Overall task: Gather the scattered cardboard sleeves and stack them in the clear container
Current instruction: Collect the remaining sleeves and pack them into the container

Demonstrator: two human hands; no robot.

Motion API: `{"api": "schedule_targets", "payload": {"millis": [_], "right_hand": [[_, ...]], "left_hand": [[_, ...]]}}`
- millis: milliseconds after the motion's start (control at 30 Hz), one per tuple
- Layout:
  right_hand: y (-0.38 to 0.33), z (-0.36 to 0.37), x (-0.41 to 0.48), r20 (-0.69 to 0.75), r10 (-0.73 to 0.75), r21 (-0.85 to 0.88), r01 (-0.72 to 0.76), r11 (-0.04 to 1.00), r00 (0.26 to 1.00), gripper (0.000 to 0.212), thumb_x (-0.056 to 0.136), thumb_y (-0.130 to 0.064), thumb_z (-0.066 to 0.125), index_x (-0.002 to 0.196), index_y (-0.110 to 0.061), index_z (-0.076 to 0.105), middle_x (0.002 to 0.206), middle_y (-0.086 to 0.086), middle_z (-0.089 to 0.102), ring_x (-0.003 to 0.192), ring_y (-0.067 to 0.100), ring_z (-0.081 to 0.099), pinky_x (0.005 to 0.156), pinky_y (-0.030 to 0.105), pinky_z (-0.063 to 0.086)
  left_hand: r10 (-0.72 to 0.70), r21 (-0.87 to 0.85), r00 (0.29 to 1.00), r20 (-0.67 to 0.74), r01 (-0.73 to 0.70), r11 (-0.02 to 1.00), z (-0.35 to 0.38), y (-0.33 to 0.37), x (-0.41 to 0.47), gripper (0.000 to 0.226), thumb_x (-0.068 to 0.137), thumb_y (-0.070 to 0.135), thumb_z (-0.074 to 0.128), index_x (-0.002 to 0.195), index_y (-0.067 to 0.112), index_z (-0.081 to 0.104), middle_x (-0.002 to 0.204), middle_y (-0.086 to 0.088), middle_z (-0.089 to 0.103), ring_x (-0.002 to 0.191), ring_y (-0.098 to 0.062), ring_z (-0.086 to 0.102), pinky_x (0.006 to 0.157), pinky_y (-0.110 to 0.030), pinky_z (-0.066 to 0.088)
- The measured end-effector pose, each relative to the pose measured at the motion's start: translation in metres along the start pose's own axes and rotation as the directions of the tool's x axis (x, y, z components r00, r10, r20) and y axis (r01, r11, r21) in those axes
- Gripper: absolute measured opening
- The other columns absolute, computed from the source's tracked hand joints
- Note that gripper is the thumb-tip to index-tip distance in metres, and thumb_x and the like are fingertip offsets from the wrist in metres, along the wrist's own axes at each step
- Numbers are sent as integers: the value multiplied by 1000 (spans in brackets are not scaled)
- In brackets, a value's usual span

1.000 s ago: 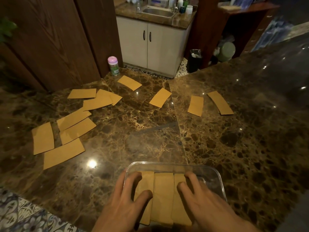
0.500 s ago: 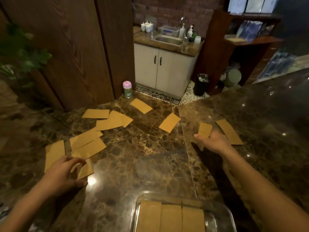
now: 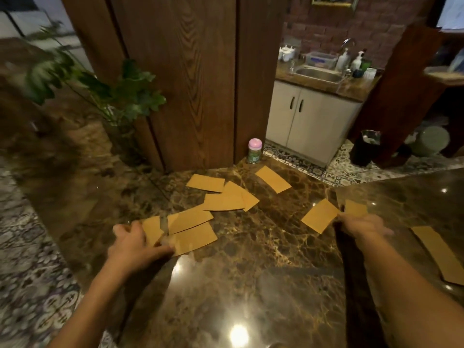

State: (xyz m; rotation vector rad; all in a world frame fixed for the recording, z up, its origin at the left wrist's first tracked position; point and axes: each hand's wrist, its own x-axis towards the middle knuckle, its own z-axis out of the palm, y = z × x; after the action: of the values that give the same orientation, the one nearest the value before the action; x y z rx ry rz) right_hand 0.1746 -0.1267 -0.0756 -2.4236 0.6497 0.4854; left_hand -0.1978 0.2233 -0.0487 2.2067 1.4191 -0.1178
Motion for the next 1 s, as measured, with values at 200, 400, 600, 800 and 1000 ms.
{"api": "schedule_targets", "payload": {"millis": [200, 400, 600, 800, 1000], "right_hand": [[-42, 50, -35, 48, -101, -108, 105, 989, 994, 104, 63, -61, 90, 139, -2, 50, 138, 20, 55, 126, 41, 50, 100, 47, 50], [-64, 63, -24, 102, -162, -240, 182, 953, 981, 95, 55, -48, 97, 131, -8, 57, 129, 14, 63, 119, 37, 61, 98, 50, 54], [-101, 60, -37, 135, -292, -45, 301, 953, 947, 96, 72, -28, 90, 146, -2, 34, 122, 15, 59, 115, 37, 61, 90, 44, 54], [-154, 90, -49, 308, -450, -161, 512, 844, 838, 69, 78, -41, 87, 130, -10, 53, 118, 8, 62, 104, 25, 59, 81, 35, 49], [-179, 99, -59, 391, -442, -433, 585, 685, 807, 101, 71, -57, 87, 147, -9, 43, 150, 15, 50, 138, 34, 47, 113, 47, 42]], "left_hand": [[-312, -39, 950, 30, 313, 949, -1, 13, 49, 106, 57, 47, 91, 140, 8, 37, 136, -22, 48, 124, -40, 50, 103, -51, 45], [-219, -100, 975, 30, 221, 970, 2, 24, 69, 91, 74, 26, 83, 145, 9, 29, 150, -23, 16, 120, -44, 50, 99, -47, 51], [-30, -20, 999, -27, 30, 999, 4, 39, 93, 93, 74, 56, 77, 142, 10, 33, 136, -18, 48, 121, -37, 51, 103, -52, 45], [289, 213, 930, 228, -338, 917, 15, 78, 97, 113, 49, 71, 82, 141, 22, 39, 139, -3, 50, 127, -27, 49, 108, -46, 40], [344, 202, 908, 239, -393, 897, 16, 79, 105, 73, 66, 58, 80, 123, 24, 47, 122, -1, 49, 113, -21, 50, 99, -37, 46]]}}
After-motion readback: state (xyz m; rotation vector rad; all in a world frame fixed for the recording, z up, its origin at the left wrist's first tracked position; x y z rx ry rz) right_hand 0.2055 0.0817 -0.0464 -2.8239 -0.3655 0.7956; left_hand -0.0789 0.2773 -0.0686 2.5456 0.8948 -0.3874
